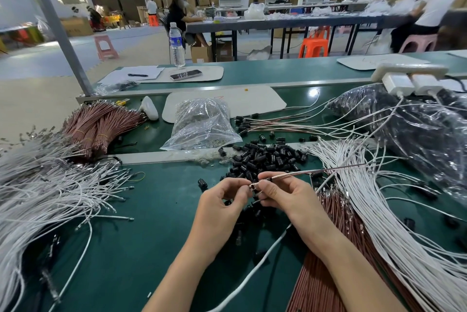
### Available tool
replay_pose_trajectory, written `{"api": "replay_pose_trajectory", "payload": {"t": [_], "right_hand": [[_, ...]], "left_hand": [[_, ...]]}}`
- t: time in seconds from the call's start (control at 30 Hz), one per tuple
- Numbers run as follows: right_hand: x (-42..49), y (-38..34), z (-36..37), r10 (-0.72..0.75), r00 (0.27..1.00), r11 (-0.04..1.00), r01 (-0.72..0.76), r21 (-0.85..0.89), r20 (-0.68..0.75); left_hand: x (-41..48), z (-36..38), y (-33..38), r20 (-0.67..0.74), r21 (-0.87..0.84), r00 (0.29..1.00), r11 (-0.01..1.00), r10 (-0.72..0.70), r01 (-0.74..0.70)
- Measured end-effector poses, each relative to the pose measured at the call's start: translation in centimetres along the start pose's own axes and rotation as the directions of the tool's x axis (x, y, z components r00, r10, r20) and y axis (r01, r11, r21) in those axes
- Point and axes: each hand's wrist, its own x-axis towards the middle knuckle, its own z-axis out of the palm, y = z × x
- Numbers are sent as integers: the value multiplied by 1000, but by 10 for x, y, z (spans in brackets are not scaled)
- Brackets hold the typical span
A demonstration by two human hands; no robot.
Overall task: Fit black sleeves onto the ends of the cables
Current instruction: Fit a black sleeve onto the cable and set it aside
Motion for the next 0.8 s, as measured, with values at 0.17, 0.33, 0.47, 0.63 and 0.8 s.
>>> {"api": "replay_pose_trajectory", "payload": {"t": [0.17,0.33,0.47,0.63,0.8], "right_hand": [[1,1,1,0,999,1000,0,24,39],[1,3,3,-7,999,1000,7,16,35],[1,4,2,-19,1000,1000,20,-7,21],[1,3,2,-24,1000,1000,24,-16,-2],[0,2,3,-38,999,999,37,-16,-17]], "left_hand": [[-1,-1,0,-1,-4,1000,1000,7,-7],[-1,-1,1,15,-2,999,999,35,-35],[-1,0,1,24,1,999,999,43,-44],[-2,-2,0,52,-6,998,1000,27,-27],[-2,-1,1,69,1,997,1000,18,-18]]}}
